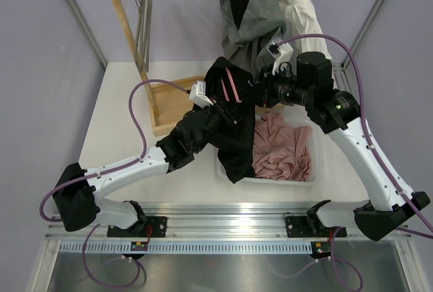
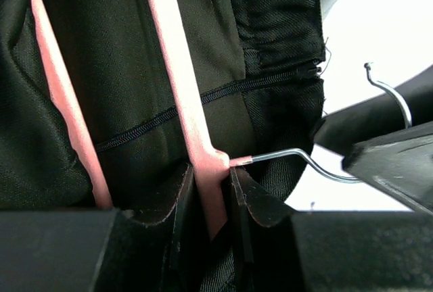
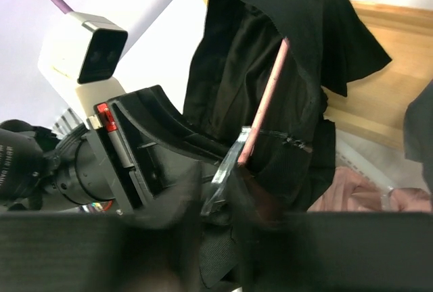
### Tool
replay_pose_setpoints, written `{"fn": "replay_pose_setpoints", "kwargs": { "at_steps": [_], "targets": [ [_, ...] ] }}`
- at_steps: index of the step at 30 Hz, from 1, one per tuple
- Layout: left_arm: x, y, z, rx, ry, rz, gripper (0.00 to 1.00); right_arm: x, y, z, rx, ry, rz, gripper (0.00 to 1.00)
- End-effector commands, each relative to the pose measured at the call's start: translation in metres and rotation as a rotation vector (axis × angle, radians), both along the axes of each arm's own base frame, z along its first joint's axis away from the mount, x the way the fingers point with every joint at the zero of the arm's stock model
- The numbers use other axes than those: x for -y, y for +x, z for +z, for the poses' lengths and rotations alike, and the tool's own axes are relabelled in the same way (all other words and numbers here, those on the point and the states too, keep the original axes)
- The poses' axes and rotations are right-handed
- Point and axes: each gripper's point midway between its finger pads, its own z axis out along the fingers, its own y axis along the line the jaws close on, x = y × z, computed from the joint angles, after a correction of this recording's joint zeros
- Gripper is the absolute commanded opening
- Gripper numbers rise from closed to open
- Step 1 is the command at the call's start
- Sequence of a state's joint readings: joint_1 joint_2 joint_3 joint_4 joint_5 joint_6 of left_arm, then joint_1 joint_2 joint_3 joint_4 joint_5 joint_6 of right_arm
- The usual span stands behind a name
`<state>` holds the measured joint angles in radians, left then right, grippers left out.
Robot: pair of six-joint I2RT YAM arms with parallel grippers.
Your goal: Remove the skirt from the hanger
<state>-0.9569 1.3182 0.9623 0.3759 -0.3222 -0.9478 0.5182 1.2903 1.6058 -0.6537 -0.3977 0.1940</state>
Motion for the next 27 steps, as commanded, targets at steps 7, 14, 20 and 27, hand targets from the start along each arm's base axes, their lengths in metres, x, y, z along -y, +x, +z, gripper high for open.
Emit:
{"fn": "replay_pose_setpoints", "kwargs": {
  "at_steps": [7, 14, 20, 27],
  "targets": [
    [0.004, 0.002, 0.068, 0.127, -0.187, 0.021, 0.00, 0.001, 0.010, 0.028, 0.110, -0.024, -0.010, 0.00],
    [-0.015, -0.022, 0.082, 0.186, -0.174, -0.029, 0.53, 0.016, 0.002, 0.061, 0.295, -0.106, 0.023, 0.00],
    [-0.036, -0.044, 0.085, 0.232, -0.090, -0.065, 0.83, 0.025, -0.007, 0.090, 0.388, -0.108, 0.056, 0.00],
    [-0.067, -0.057, 0.086, 0.291, 0.089, -0.043, 0.84, 0.028, -0.023, 0.105, 0.439, -0.105, 0.123, 0.00]
  ]
}}
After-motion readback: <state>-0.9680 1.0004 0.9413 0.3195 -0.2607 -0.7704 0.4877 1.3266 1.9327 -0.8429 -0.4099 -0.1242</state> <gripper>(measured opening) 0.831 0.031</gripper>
